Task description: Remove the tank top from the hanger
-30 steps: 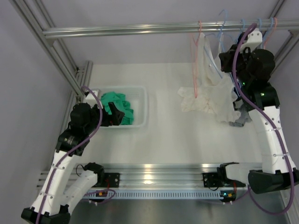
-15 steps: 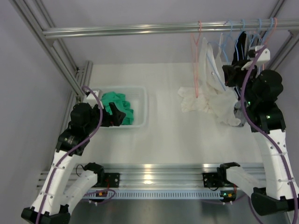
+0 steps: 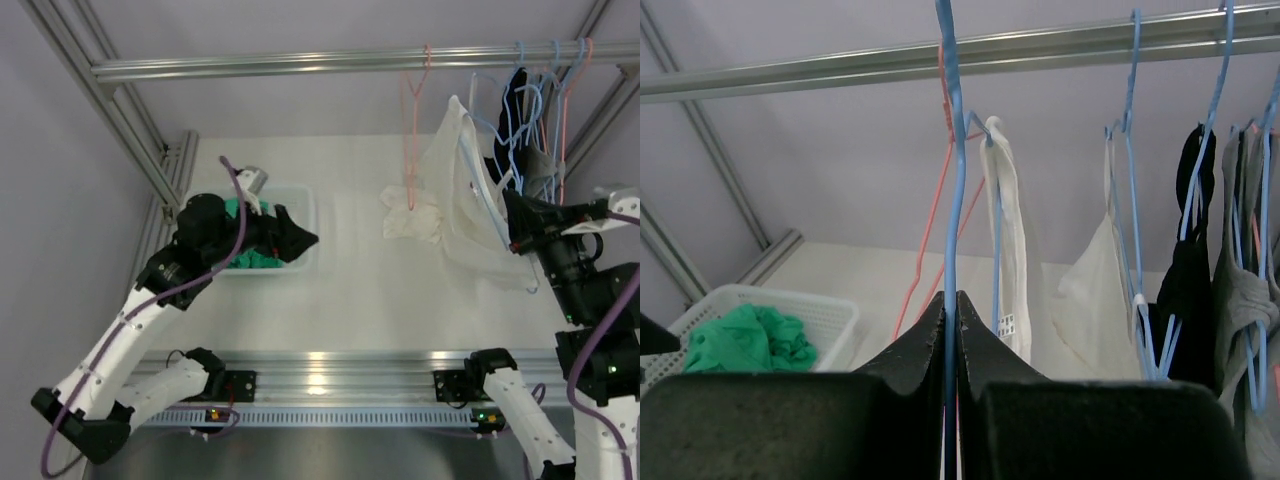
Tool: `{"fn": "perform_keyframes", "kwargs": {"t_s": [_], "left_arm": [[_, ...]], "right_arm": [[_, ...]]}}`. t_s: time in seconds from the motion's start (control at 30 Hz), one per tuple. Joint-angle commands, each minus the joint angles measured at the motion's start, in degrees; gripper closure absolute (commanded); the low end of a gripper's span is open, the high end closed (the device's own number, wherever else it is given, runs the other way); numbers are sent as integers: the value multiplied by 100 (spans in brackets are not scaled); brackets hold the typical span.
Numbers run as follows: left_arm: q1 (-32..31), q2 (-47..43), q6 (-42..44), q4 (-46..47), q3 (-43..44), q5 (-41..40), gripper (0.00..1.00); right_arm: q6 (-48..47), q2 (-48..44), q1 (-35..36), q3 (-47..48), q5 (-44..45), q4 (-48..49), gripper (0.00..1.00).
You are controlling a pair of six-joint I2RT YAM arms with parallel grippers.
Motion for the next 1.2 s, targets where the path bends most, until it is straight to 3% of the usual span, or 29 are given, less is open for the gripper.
{"fn": "perform_keyframes", "kwargs": {"t_s": [0.0,0.03,0.07,0.13,0.27,0.43,0.57,0.63,1.03,1.17], "left_arm": [[-1635,626,527,787,880,-1025,1],[-2476,1045,859,787,1101,-1394,1],[-2797,1232,1010,778,1312,-1990,1],[-3517,1758,1396,831,1980,-2407,1],[-4162,2560,2144,1138,3192,-2821,1],[-4216,3957,2777,1147,5132,-3147,1],[-4207,4722,3077,1156,6092,-3612,5],[-4163,4952,3121,1156,6253,-3526,10],[-3917,5207,2796,1569,6271,-2761,15],[-3847,5277,2717,1631,6332,-2628,34]], "right_arm": [[184,-401,-85,229,-187,-296,100],[210,-454,-76,318,-292,-419,100],[228,-515,-76,510,-328,-707,100],[254,-568,-85,713,-311,-1007,100],[281,-718,-85,1266,-179,-1711,100],[149,-762,-85,1777,-91,-2309,100],[140,-841,-76,2032,-231,-2380,100],[114,-841,-85,2085,-310,-2397,100],[52,-727,-76,2235,-811,-2424,100],[35,-736,-76,2243,-873,-2415,100]]}}
